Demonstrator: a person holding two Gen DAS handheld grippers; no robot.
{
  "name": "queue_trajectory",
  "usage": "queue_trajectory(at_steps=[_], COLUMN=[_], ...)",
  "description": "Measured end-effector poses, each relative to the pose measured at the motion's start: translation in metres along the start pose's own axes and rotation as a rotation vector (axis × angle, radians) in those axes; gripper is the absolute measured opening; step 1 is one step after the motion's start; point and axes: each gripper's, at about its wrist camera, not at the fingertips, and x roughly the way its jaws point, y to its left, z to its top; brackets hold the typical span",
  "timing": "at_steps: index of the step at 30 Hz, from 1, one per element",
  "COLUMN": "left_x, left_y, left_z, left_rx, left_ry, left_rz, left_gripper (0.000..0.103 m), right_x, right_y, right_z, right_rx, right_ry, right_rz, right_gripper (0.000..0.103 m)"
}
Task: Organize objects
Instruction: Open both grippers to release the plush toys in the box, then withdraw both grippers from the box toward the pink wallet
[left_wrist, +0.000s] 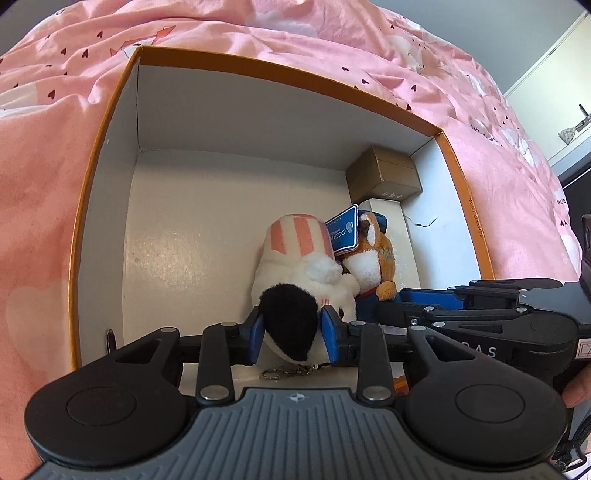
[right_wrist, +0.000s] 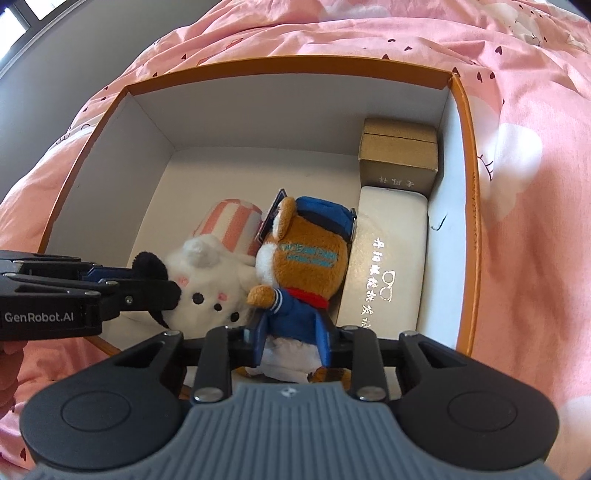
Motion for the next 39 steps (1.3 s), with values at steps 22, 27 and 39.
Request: queue_trajectory(at_steps=[22, 27, 39], left_x=[-0.087, -0.060, -0.035], left_y=[-0.041, -0.031, -0.031], left_z=[-0.089, -0.120, -0.123], left_rx=[0.180, 0.130, 0.095], left_ry=[-0.092, 0.033, 0.033], left_rz=[-0.050, -0.068, -0.105], left_gripper=[0.047, 0.047, 0.057], right_x=[-0.118, -0.102, -0.064], right_y=[0.027, 0.019, -0.008], right_z=[-0.088, -0.130, -0.175], right_rx=[0.074, 0.147, 0.309], right_ry=[-0.193, -0.093, 0.000], right_rz=[0.070, 0.066, 0.066], right_gripper=[0.033, 0.033, 0.034])
